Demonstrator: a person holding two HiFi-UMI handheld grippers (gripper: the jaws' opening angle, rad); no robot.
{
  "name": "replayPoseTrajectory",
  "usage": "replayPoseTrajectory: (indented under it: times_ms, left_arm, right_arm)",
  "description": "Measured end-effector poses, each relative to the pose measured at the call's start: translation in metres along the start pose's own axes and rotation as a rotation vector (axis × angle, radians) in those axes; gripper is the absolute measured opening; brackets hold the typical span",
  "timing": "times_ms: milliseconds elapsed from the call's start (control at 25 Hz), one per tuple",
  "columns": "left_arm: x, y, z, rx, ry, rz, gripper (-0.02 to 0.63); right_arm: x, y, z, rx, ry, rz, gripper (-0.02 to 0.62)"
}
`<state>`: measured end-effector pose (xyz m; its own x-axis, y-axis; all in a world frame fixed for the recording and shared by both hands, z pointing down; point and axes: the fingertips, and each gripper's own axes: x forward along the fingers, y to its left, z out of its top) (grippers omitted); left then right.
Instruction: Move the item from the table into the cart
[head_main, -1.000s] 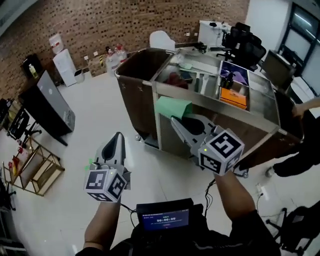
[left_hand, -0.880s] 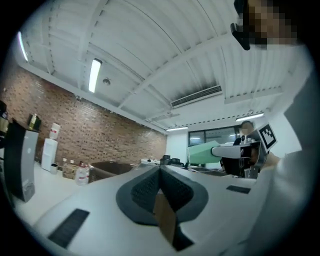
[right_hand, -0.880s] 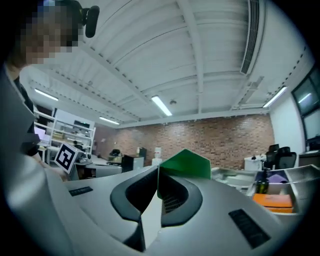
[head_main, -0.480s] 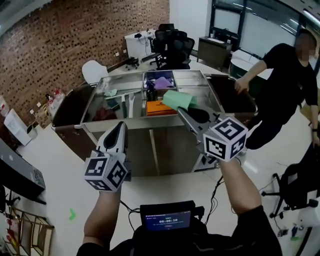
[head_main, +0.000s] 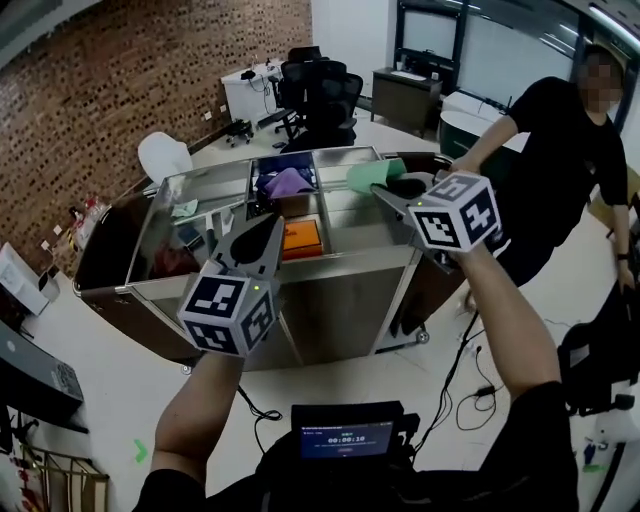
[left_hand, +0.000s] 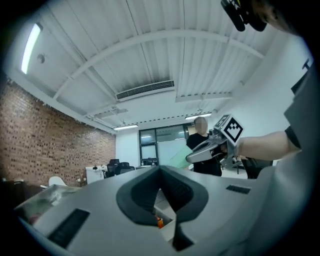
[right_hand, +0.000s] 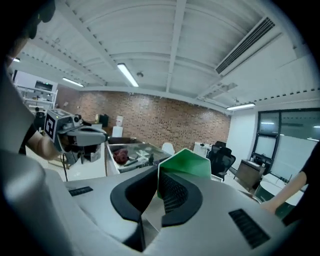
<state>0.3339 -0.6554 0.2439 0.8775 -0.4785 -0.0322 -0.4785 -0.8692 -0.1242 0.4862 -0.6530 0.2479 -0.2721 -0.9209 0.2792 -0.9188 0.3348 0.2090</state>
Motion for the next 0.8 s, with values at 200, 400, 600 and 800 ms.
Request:
replayPoseTrajectory:
  times_ms: [200,400,600,800]
  left_arm:
    - [0.065,0.031,-0.018,0.017,0.108,-0.155,0.000]
    - [0.109,0.068,-0.038,0.045,0.161,-0.234,0.000]
    - [0.148,0.092,-0.068,0.009,0.216,-0.185,0.000]
    - [0.170,0.101,-0.087,-0.064,0.220,-0.088,0.000]
  right_arm:
    - [0.080,-0.037,-0.015,-0.078,0.252,0.091,0.000]
    - [0.157,-0.067,-0.058,-0.155,0.534,0.192,0.000]
    - [0.201,-0.084,-0.104,-0.170,0.691,0.339,0.000]
    - [0.220,-0.091,-0.139,-0.248,0.846,0.476,0.000]
